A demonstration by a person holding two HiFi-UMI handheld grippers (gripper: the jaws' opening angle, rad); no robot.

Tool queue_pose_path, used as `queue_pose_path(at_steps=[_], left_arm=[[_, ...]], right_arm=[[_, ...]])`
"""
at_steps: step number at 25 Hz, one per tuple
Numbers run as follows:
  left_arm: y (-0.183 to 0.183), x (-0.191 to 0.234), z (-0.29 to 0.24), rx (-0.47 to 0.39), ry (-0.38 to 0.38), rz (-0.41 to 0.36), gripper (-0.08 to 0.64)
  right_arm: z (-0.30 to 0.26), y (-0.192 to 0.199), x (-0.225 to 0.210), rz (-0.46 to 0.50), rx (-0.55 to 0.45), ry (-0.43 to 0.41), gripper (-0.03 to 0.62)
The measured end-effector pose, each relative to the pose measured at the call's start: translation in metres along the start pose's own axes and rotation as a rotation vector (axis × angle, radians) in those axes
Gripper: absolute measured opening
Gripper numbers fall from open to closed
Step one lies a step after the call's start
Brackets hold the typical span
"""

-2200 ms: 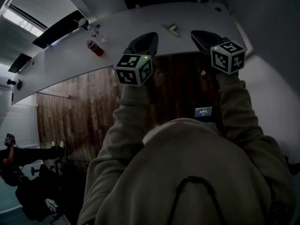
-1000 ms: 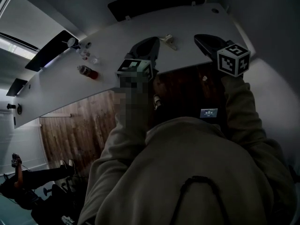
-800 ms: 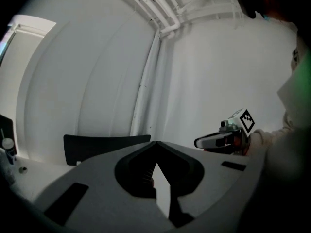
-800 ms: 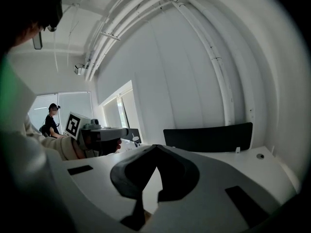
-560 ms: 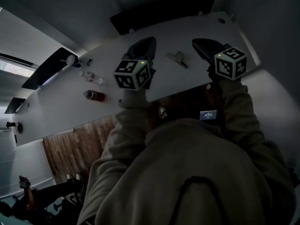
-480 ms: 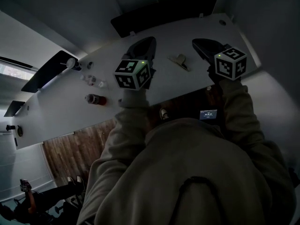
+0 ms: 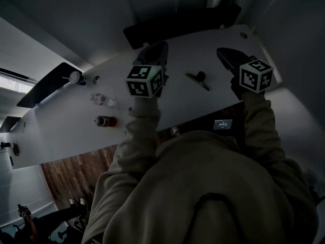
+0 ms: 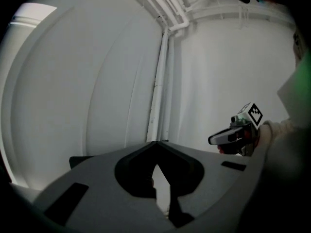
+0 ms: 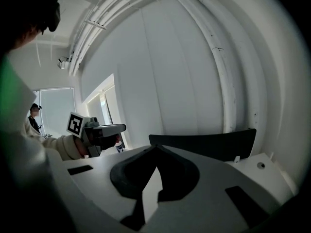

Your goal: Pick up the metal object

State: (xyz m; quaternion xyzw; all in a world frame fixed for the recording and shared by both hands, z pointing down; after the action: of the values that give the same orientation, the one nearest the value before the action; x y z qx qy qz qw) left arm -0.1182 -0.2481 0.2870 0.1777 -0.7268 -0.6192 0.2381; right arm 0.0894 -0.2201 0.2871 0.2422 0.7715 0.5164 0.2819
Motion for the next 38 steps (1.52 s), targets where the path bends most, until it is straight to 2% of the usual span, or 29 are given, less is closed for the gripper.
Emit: queue_pose_path(at_steps=[5, 9, 13, 17, 19, 22, 24, 28, 38], left_arm=[[-0.005, -0.001, -0.001, -0.006, -0.001, -0.061, 0.003], [-0.015, 0.009, -0.018, 0.003, -0.024, -0.053, 0.003], [-0.032, 0.024, -0.032, 0.000, -0.063, -0.044, 0.003], [-0.050, 0.040, -0.038, -0.017, -0.079, -0.057, 0.003], [-0.055, 0.051, -0.040, -0.018, -0.087, -0.042, 0.003], [-0.062, 0.055, -0.039, -0.031, -0.090, -0.042, 0.003], [-0.064, 0.050, -0.041, -0.034, -0.083, -0.063, 0.003], [-0.059, 0.050, -0.043, -0.033, -0.074, -0.050, 0.003], [-0.052, 0.058, -0.046, -0.021, -0.091, -0.038, 0.003]], right_arm=[[-0.006, -0.005, -0.011, 0.007, -0.033, -0.012, 0.018], [-0.025, -0.017, -0.032, -0.009, -0.011, -0.002, 0.018], [-0.036, -0.052, -0.047, 0.006, -0.080, -0.033, 0.018], [-0.038, -0.092, -0.056, 0.073, -0.159, -0.017, 0.018], [-0.039, -0.106, -0.057, 0.111, -0.166, -0.005, 0.018], [-0.045, -0.115, -0.055, 0.114, -0.171, -0.039, 0.018], [-0.052, -0.117, -0.053, 0.113, -0.170, -0.061, 0.018], [-0.064, -0.112, -0.046, 0.116, -0.148, -0.093, 0.018], [-0.071, -0.100, -0.063, 0.088, -0.126, -0.073, 0.018]])
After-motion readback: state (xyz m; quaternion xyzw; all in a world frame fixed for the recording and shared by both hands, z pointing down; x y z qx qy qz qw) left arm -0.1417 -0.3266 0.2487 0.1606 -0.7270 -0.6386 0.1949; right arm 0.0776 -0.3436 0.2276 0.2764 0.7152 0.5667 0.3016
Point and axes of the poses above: the fingertips, and each gripper's own axes: z backward along the fingers, x to its left, y out of its underside, the point moved 3 cm from there along z, backward along the fingers, and after that the axes turned 3 degrees about -y, right-handed, at the moved point
